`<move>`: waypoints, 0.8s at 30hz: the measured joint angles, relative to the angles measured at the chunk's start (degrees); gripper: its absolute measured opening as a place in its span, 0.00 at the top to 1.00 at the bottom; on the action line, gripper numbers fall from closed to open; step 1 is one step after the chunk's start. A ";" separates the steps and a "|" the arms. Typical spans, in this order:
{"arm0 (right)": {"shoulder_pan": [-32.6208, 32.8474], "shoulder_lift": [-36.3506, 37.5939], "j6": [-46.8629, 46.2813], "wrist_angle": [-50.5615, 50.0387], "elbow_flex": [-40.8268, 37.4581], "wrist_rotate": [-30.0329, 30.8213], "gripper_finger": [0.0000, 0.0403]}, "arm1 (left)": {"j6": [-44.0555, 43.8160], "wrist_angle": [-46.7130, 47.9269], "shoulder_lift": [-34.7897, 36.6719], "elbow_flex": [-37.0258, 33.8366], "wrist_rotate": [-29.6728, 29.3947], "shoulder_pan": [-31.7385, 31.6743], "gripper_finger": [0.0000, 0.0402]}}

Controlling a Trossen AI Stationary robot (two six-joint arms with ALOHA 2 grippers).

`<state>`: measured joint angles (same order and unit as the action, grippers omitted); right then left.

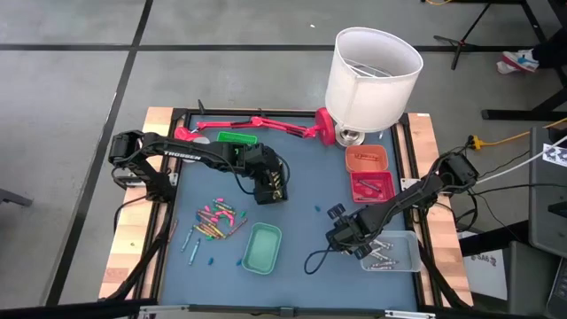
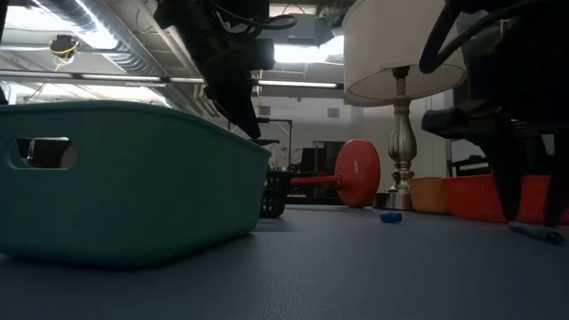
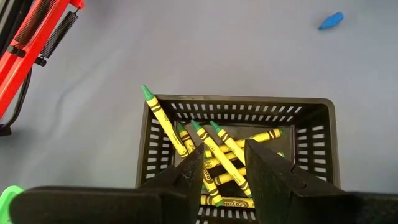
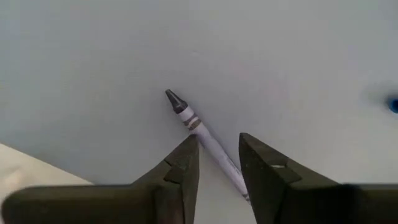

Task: Sort crayons
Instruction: Put the dark blue crayon into the red bin

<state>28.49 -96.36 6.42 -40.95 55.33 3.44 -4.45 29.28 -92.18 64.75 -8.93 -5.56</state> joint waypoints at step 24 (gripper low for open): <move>-0.05 0.08 12.64 -8.11 8.25 3.24 0.78 | 0.00 0.00 0.00 0.00 0.00 0.00 0.75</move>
<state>28.44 -96.28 19.06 -49.06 63.59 6.68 -4.45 29.28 -92.18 64.75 -8.93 -5.56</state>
